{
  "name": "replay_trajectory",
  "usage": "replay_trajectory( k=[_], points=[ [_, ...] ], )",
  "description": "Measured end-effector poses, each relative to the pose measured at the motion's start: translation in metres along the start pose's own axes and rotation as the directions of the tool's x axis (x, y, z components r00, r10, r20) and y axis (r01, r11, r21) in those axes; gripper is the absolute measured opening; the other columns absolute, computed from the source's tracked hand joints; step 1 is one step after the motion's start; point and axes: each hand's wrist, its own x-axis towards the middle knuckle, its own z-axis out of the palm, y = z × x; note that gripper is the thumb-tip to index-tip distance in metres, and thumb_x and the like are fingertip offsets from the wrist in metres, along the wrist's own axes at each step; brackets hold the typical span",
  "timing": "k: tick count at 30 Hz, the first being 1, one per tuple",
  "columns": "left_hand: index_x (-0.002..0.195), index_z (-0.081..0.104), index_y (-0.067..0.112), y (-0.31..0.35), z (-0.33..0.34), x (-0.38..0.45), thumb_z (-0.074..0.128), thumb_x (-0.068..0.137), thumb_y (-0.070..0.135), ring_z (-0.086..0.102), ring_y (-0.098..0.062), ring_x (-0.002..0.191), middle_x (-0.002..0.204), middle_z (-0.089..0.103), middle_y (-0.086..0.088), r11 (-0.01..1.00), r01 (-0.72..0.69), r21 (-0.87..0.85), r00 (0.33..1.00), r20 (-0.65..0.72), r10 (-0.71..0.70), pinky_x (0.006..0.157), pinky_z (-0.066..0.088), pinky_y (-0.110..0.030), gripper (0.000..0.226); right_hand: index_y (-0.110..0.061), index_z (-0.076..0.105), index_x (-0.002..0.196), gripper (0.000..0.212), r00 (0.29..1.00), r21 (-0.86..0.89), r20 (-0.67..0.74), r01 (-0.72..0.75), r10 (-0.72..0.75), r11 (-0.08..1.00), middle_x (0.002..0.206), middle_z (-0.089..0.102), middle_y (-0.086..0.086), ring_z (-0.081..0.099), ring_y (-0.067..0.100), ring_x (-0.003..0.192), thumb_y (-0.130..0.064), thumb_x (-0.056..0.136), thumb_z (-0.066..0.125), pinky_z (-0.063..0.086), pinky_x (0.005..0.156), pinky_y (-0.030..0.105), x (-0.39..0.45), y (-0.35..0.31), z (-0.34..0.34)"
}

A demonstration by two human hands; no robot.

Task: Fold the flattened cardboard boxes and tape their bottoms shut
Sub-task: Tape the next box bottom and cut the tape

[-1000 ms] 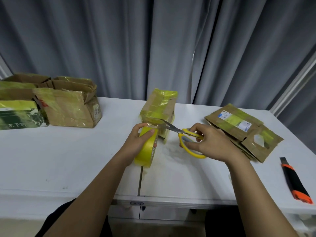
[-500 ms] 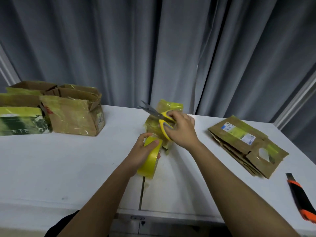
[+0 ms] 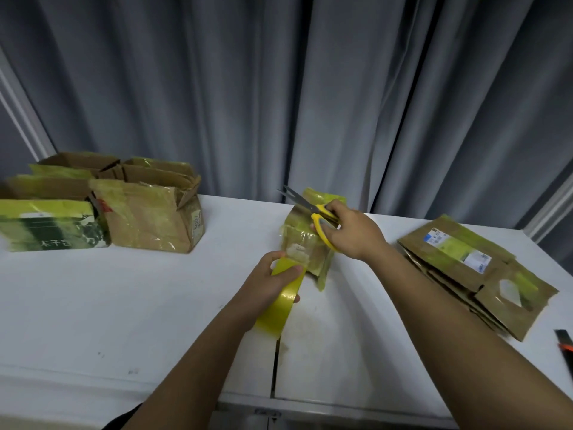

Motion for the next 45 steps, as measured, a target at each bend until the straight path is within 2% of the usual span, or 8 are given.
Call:
replay_trajectory(
  k=[4, 20, 24, 28, 32, 36, 41, 45],
  points=[
    [0.125, 0.049, 0.024, -0.003, -0.002, 0.005, 0.066, 0.087, 0.029, 0.07, -0.018, 0.064, 0.105, 0.067, -0.009, 0.996, 0.035, -0.086, 0.999, 0.008, -0.034, 0.066, 0.056, -0.03, 0.042, -0.024, 0.051, 0.111, 0.036, 1.0, -0.009, 0.024, -0.018, 0.018, 1.0, 0.092, 0.056, -0.003, 0.051, 0.022, 0.083, -0.054, 0.09, 0.053, 0.037, 0.067, 0.029, 0.002, -0.004, -0.002],
    [0.126, 0.049, 0.011, 0.004, -0.002, -0.004, 0.064, 0.089, 0.024, 0.066, -0.012, 0.05, 0.09, 0.065, -0.009, 0.988, 0.148, -0.049, 0.989, 0.004, -0.148, 0.046, 0.052, -0.021, 0.042, -0.019, 0.046, 0.124, 0.041, 0.996, -0.153, 0.073, -0.035, 0.047, 0.988, 0.111, 0.064, 0.008, 0.058, 0.029, 0.097, -0.047, 0.095, 0.048, 0.037, 0.069, 0.03, -0.011, -0.007, 0.0],
    [0.111, 0.058, 0.022, 0.0, -0.002, 0.0, 0.063, 0.088, 0.033, 0.067, -0.02, 0.088, 0.111, 0.063, -0.008, 0.996, 0.051, 0.076, 0.997, -0.058, -0.046, 0.083, 0.056, -0.035, 0.026, -0.02, 0.047, 0.121, 0.039, 0.999, -0.054, 0.044, -0.013, 0.015, 0.998, 0.105, 0.062, 0.005, 0.056, 0.028, 0.095, -0.048, 0.094, 0.051, 0.035, 0.067, 0.03, -0.011, -0.009, -0.003],
    [0.114, 0.052, 0.018, 0.004, 0.002, -0.004, 0.059, 0.092, 0.026, 0.063, -0.005, 0.047, 0.087, 0.06, -0.004, 0.998, 0.065, 0.024, 0.998, -0.024, -0.064, 0.045, 0.05, -0.017, 0.024, -0.022, 0.051, 0.114, 0.034, 0.999, 0.054, -0.03, -0.023, 0.025, 0.998, 0.094, 0.055, -0.006, 0.054, 0.024, 0.098, -0.046, 0.09, 0.058, 0.036, 0.069, 0.03, -0.015, -0.007, -0.015],
    [0.11, 0.05, 0.028, 0.001, -0.002, -0.001, 0.057, 0.092, 0.038, 0.059, -0.011, 0.078, 0.097, 0.056, 0.004, 0.993, 0.05, 0.107, 0.997, -0.062, -0.043, 0.061, 0.047, -0.024, 0.023, -0.027, 0.055, 0.107, 0.027, 0.984, 0.12, -0.157, -0.063, 0.081, 0.991, 0.094, 0.06, -0.012, 0.052, 0.017, 0.101, -0.046, 0.087, 0.059, 0.044, 0.072, 0.033, -0.039, 0.003, -0.027],
    [0.114, 0.05, 0.027, 0.001, -0.003, -0.002, 0.057, 0.091, 0.039, 0.057, -0.012, 0.083, 0.101, 0.055, 0.003, 0.99, 0.052, 0.129, 0.998, -0.053, -0.046, 0.064, 0.046, -0.024, 0.026, -0.027, 0.058, 0.103, 0.024, 0.976, 0.094, -0.211, -0.029, 0.049, 0.995, 0.074, 0.052, -0.013, 0.048, 0.018, 0.086, -0.041, 0.084, 0.066, 0.037, 0.065, 0.031, -0.077, 0.005, -0.032],
    [0.115, 0.051, 0.027, 0.002, -0.004, -0.005, 0.058, 0.09, 0.04, 0.058, -0.015, 0.088, 0.109, 0.055, 0.0, 0.989, 0.044, 0.139, 0.998, -0.048, -0.037, 0.07, 0.049, -0.027, 0.028, -0.03, 0.05, 0.084, 0.035, 0.989, 0.301, 0.031, -0.15, 0.148, 0.942, 0.075, 0.062, 0.001, 0.062, 0.019, 0.075, -0.057, 0.073, 0.069, 0.048, 0.066, 0.037, -0.119, 0.012, -0.037],
    [0.116, 0.052, 0.027, 0.002, -0.004, -0.009, 0.059, 0.09, 0.039, 0.06, -0.018, 0.091, 0.111, 0.058, -0.002, 0.991, 0.048, 0.127, 0.998, -0.038, -0.043, 0.076, 0.051, -0.03, 0.029, -0.024, 0.054, 0.086, 0.046, 0.928, 0.232, 0.294, -0.303, 0.23, 0.924, 0.084, 0.07, 0.001, 0.06, 0.017, 0.078, -0.064, 0.068, 0.069, 0.049, 0.074, 0.035, -0.132, 0.017, -0.047]
  ],
)
